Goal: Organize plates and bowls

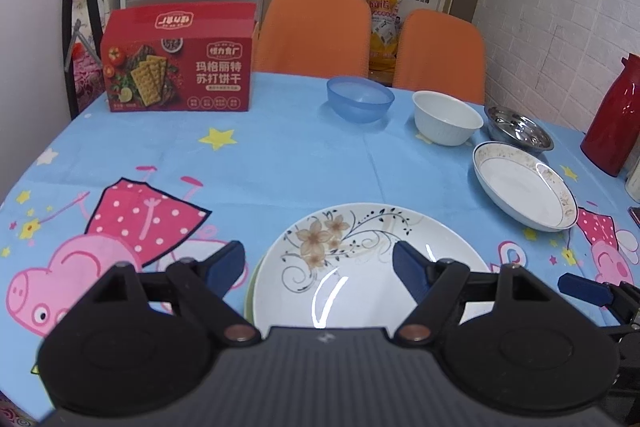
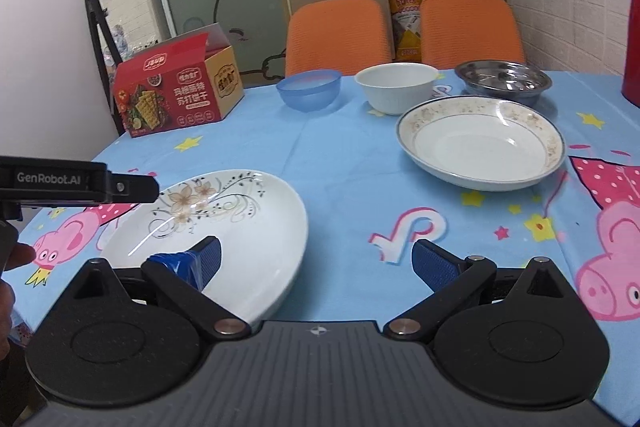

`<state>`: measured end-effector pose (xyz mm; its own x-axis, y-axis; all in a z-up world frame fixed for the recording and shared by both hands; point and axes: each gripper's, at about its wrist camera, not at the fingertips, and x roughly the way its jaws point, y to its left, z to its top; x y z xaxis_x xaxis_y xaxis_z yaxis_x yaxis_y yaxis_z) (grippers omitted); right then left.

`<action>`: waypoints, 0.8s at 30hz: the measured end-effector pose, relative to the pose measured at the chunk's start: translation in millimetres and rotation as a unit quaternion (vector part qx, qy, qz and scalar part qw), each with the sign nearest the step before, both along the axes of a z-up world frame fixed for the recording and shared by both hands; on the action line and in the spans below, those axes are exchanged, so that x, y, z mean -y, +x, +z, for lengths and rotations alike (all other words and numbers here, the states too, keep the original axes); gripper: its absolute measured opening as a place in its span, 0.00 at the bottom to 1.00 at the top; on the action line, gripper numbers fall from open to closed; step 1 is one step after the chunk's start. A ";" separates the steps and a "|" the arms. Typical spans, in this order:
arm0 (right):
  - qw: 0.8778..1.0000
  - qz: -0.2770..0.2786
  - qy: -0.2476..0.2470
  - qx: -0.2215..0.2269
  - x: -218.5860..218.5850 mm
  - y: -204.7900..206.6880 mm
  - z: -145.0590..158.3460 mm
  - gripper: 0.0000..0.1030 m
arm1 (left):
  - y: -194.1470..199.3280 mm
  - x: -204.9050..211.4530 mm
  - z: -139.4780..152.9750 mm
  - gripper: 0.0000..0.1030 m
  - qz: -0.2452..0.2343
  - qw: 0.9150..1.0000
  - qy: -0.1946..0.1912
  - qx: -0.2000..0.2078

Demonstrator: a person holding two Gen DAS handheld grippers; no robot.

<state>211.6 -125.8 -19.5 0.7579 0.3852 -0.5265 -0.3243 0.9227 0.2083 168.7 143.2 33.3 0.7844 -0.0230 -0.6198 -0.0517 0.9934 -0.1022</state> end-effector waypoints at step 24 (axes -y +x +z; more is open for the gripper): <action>0.993 -0.105 0.046 -0.012 127.2 42.0 -5.3 0.87 | 92.5 109.7 -0.8 0.74 -0.126 0.990 -0.020 -0.059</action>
<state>253.6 -253.0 -24.8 0.8147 0.2671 -0.5147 -0.1208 0.9463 0.2999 261.2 33.5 32.5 0.6727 -0.2344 -0.7018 0.1828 0.9717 -0.1493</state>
